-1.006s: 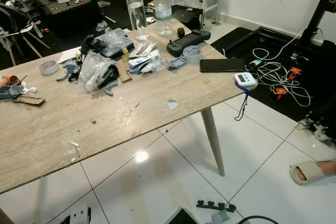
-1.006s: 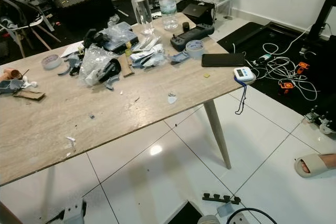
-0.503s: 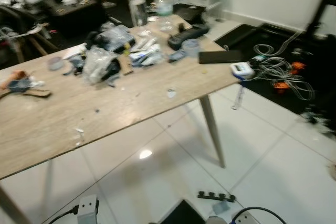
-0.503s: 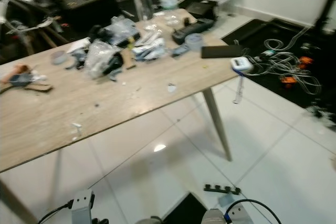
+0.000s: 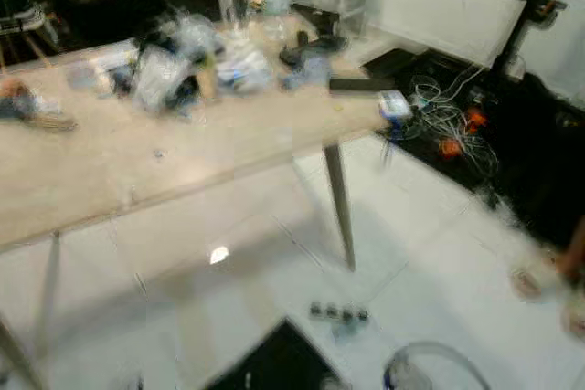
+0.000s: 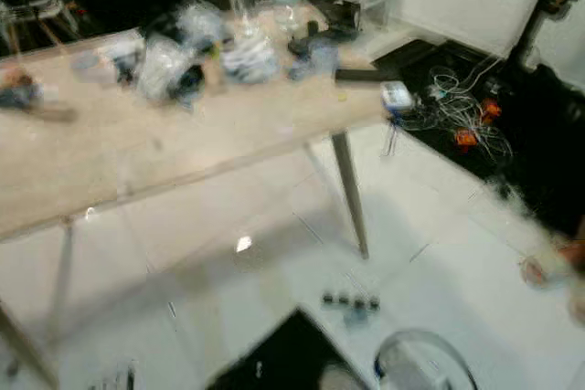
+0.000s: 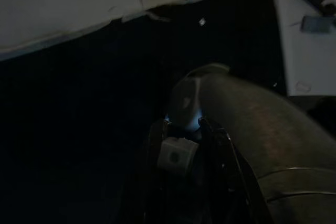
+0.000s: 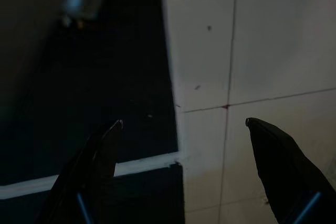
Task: Picking trash to rubbish bin
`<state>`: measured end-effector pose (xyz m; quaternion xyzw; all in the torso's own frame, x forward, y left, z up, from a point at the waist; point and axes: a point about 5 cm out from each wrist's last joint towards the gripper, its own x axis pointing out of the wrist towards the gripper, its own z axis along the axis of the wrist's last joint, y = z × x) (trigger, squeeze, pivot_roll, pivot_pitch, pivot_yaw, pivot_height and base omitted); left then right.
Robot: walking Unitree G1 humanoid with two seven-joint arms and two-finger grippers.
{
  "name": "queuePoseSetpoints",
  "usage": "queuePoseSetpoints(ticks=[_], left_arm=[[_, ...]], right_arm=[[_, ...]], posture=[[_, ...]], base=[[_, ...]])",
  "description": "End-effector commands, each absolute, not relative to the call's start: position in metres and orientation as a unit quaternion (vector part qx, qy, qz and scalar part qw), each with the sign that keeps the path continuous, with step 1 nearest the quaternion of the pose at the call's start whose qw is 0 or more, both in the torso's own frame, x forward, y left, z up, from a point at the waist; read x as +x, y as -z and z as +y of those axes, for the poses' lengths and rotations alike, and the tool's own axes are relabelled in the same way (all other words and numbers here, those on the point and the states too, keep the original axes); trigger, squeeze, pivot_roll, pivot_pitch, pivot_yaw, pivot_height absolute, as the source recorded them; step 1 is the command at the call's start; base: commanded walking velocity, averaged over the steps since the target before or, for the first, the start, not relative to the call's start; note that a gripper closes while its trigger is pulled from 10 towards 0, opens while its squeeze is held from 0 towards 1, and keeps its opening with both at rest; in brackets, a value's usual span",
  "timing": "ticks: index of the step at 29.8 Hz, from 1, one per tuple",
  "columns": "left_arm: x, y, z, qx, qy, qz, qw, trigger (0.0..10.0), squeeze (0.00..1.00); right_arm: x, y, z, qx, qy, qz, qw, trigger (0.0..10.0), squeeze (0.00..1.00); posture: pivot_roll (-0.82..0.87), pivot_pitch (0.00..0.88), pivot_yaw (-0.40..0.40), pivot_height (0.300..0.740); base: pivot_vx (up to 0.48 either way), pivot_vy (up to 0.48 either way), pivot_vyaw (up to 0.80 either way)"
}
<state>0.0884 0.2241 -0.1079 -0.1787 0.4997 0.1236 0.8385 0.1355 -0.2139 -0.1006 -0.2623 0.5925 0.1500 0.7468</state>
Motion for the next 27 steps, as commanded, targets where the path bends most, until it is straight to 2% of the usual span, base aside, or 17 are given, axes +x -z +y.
queuePoseSetpoints(ticks=[1, 7, 14, 19, 23, 27], left_arm=[[0.083, 0.107, 0.232, -0.179, -0.147, 0.495, 0.837, 10.0, 0.0], [0.07, 0.107, 0.243, -0.198, -0.195, 0.481, 0.831, 10.0, 0.0], [0.057, 0.111, 0.235, -0.207, -0.2, 0.499, 0.817, 10.0, 0.0], [0.066, 0.109, 0.238, -0.198, -0.19, 0.492, 0.827, 10.0, 0.0], [0.09, 0.103, 0.241, -0.186, -0.176, 0.473, 0.843, 10.0, 0.0], [0.099, 0.102, 0.238, -0.164, -0.153, 0.477, 0.85, 10.0, 0.0]], right_arm=[[0.135, 0.101, -0.211, -0.273, -0.17, 0.593, 0.738, 10.0, 0.0], [0.123, 0.106, -0.206, -0.298, -0.215, 0.602, 0.709, 10.0, 0.0], [0.122, 0.105, -0.211, -0.293, -0.197, 0.608, 0.711, 10.0, 0.0], [0.126, 0.106, -0.2, -0.296, -0.214, 0.599, 0.712, 10.0, 0.0], [0.134, 0.105, -0.189, -0.29, -0.218, 0.59, 0.722, 10.0, 0.0], [0.135, 0.105, -0.189, -0.291, -0.218, 0.589, 0.722, 10.0, 0.0]], posture=[[0.07, 0.048, 0.008, 0.74], [0.1, 0.048, -0.019, 0.74], [0.09, 0.034, 0.004, 0.74], [0.08, 0.038, 0.006, 0.74], [0.07, 0.032, 0.025, 0.74], [0.07, 0.033, 0.028, 0.74]], base=[[-0.352, 0.0, 0.0], [-0.352, 0.0, 0.0], [-0.351, 0.0, 0.0], [-0.353, 0.0, 0.0], [-0.088, 0.0, -0.78], [0.0, 0.0, -0.78]])
